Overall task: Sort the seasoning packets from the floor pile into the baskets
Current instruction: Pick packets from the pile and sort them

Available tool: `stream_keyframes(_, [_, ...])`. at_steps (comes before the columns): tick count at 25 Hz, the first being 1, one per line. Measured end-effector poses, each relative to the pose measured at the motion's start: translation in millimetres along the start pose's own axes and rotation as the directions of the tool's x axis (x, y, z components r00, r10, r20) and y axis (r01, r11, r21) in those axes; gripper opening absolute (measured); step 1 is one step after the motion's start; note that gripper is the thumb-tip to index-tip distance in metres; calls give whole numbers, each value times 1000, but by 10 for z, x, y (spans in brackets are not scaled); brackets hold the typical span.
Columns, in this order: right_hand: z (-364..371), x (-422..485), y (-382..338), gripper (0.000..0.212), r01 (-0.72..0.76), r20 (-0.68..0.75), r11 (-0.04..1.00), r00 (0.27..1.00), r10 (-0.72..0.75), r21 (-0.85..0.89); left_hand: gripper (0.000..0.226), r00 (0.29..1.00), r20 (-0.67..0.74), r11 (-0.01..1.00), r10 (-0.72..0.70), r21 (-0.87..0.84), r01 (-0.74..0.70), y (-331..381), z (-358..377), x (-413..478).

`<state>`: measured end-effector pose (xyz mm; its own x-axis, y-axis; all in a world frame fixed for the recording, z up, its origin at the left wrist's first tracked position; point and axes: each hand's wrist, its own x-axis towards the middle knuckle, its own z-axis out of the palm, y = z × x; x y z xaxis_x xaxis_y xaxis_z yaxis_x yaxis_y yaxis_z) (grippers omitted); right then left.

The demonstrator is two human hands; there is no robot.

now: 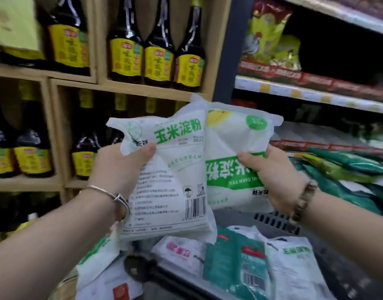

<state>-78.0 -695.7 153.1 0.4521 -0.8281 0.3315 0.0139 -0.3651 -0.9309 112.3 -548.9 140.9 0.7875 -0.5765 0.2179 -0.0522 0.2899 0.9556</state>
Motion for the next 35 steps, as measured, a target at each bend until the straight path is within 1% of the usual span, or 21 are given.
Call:
stream_keyframes(3, [-391, 48, 218, 11, -105, -104, 994, 989, 101, -41, 10, 997, 64, 988, -35, 152, 25, -164, 486, 99])
stream_keyframes(5, [-577, 48, 374, 7, -186, -150, 981, 973, 176, -55, 14, 993, 97, 962, -68, 270, 39, -343, 739, 142])
stream_keyframes(7, [-690, 49, 576, 8, -306, -173, 947, 942, 287, -97, 25, 986, 142, 898, -89, 440, 18, -518, 923, 204])
stream_keyframes(8, [-714, 54, 681, 11, -373, -178, 918, 921, 347, -136, 31, 979, 173, 839, -109, 544, -3, -604, 989, 246])
stream_keyframes(10, [-742, 94, 902, 35, -498, -197, 834, 865, 461, -238, 40, 961, 224, 682, -160, 729, -56, -767, 1101, 355])
stream_keyframes(11, [-741, 109, 1008, 45, -541, -200, 785, 841, 503, -302, 41, 950, 246, 603, -194, 793, -82, -858, 1152, 417])
stream_keyframes(13, [-725, 106, 1228, 52, -606, -209, 651, 784, 584, -457, 33, 924, 283, 471, -257, 872, -136, -1076, 1258, 535])
stream_keyframes(15, [-671, 98, 1377, 48, -607, -221, 570, 767, 602, -554, 26, 908, 289, 382, -303, 910, -162, -1302, 1355, 626])
stream_keyframes(17, [-660, 90, 1530, 46, -632, -211, 536, 735, 645, -560, 30, 896, 269, 315, -353, 936, -157, -1490, 1445, 711])
stream_keyframes(19, [-643, 79, 1628, 54, -676, -213, 471, 672, 709, -567, 31, 887, 245, 249, -390, 956, -154, -1620, 1510, 776])
stream_keyframes(21, [-649, 63, 1702, 61, -700, -214, 462, 649, 730, -545, 35, 881, 228, 212, -414, 966, -151, -1739, 1530, 793])
stream_keyframes(25, [-763, 109, 1742, 64, -601, -59, 455, 642, 764, -657, 34, 877, 187, 256, -443, 964, -76, -1973, 1422, 715])
stream_keyframes(27, [-889, 196, 1632, 46, -543, 37, 417, 578, 815, -728, 47, 898, 197, 273, -393, 958, -91, -2006, 1372, 688])
stream_keyframes(28, [-942, 219, 1533, 37, -443, 64, 368, 565, 823, -818, 53, 913, 219, 282, -344, 952, -121, -1979, 1364, 670])
stream_keyframes(29, [-988, 255, 1464, 40, -300, 68, 304, 603, 795, -904, 56, 927, 257, 272, -273, 945, -182, -1946, 1362, 654])
stream_keyframes(30, [-1021, 289, 1403, 44, -142, 56, 213, 695, 717, -967, 58, 923, 336, 216, -190, 931, -294, -1906, 1380, 650])
stream_keyframes(31, [-1023, 311, 1372, 43, -50, 43, 137, 797, 602, -989, 59, 884, 452, 118, -122, 891, -439, -1862, 1398, 653])
stream_keyframes(32, [-993, 313, 1369, 38, -20, 50, 144, 885, 463, -989, 64, 808, 578, 16, -117, 815, -580, -1832, 1404, 678])
stream_keyframes(33, [-933, 292, 1386, 37, -15, 66, 230, 937, 343, -973, 73, 718, 667, -47, -199, 725, -687, -1815, 1397, 698])
stream_keyframes(34, [-856, 248, 1416, 50, 17, 119, 321, 946, 301, -947, 89, 636, 688, -69, -348, 658, -750, -1817, 1383, 706])
stream_keyframes(35, [-779, 206, 1479, 73, 55, 200, 388, 917, 346, -920, 107, 570, 646, -83, -508, 622, -778, -1835, 1361, 705])
